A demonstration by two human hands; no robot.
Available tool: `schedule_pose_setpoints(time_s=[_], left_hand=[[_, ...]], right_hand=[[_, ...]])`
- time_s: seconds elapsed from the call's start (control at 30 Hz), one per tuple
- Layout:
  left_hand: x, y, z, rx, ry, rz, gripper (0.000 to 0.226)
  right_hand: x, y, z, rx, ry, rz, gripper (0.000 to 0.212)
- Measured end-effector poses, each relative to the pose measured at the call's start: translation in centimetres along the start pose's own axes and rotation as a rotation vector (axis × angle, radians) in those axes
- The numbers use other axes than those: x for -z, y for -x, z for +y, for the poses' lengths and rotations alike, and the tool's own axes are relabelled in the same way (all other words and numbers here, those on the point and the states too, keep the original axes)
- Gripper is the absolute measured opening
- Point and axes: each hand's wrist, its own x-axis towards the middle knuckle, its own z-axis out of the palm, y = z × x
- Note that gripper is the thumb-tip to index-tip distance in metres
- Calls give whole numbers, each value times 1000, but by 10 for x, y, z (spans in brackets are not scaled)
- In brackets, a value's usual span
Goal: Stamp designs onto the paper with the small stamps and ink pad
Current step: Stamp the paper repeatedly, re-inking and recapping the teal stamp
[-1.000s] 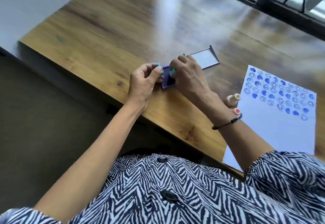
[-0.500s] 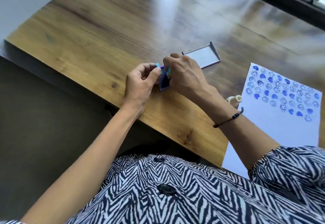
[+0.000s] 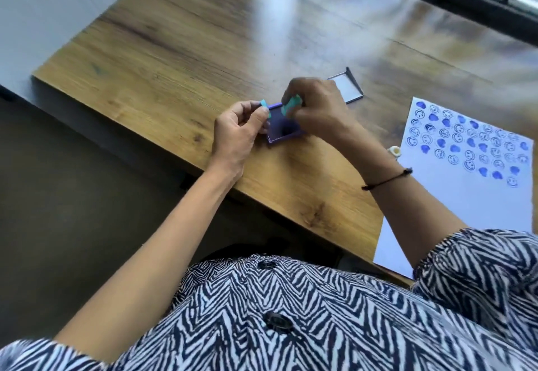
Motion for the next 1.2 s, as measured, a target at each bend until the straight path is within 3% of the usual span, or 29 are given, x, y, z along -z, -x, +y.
schedule_pose_setpoints(time_s=[0.1, 0.17, 0.47, 0.63, 0.73, 0.83, 1.03, 1.2], left_hand=[[2, 0, 6, -23, 6, 23, 9], [-5, 2, 10, -43, 12, -4, 10], [-110, 57, 30, -63, 30, -543, 5], [-151, 100, 19, -48, -73, -831, 7], [-166, 117, 10, -73, -169, -924, 18], [-176, 124, -2, -105, -263, -973, 12], [-174, 118, -12, -136, -420, -905, 20], [-161, 121, -11, -186, -503, -857, 21]], right_hand=[[17, 9, 3, -160, -504, 86, 15], [30, 22, 8, -207, -709, 119, 18], [78, 110, 63, -416, -1015, 461, 20], [89, 161, 102, -588, -1076, 713, 17], [90, 182, 118, -671, -1080, 814, 17], [88, 194, 128, -729, -1077, 860, 18], [84, 191, 140, -744, -1007, 829, 17], [80, 158, 133, -584, -692, 622, 15]])
